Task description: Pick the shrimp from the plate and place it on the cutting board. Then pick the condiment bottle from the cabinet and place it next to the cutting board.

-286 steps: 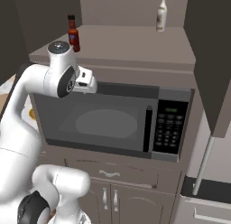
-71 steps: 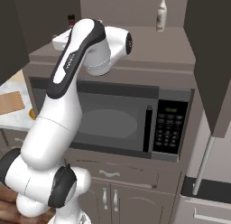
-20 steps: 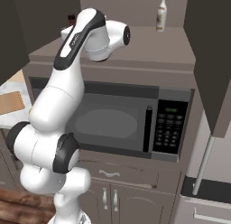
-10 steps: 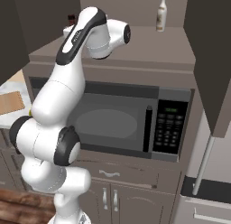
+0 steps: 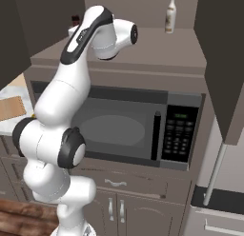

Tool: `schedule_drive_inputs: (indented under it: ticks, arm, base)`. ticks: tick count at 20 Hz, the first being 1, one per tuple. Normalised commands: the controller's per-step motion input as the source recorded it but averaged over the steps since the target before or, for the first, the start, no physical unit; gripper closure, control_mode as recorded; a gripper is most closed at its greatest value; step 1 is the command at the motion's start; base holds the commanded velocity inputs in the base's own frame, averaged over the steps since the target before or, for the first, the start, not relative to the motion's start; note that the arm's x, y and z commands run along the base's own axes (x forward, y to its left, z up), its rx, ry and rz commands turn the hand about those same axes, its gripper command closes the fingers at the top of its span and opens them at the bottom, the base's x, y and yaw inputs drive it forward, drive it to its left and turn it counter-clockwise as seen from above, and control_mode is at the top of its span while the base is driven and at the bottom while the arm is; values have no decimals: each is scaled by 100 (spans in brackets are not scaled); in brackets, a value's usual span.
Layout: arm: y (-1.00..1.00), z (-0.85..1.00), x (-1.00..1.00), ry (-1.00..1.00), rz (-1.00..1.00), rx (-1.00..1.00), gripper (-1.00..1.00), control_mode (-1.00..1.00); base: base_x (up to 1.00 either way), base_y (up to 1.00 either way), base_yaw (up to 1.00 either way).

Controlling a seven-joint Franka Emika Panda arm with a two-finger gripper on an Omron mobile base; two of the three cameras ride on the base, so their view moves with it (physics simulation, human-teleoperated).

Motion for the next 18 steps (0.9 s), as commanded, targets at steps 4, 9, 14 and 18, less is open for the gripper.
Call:
schedule_drive_inputs:
  ticks: [4, 9, 14, 18]
  arm:
    - [10, 3, 4, 0, 0, 0, -100, -100]
    - [10, 3, 4, 0, 0, 0, -100, -100]
    - [8, 0, 7, 0, 0, 0, -100, -100]
    - [11, 0, 7, 2, 0, 0, 100, -100]
  base:
    - [0, 0, 0]
    - [0, 0, 0]
    - [0, 0, 0]
    - [0, 0, 0]
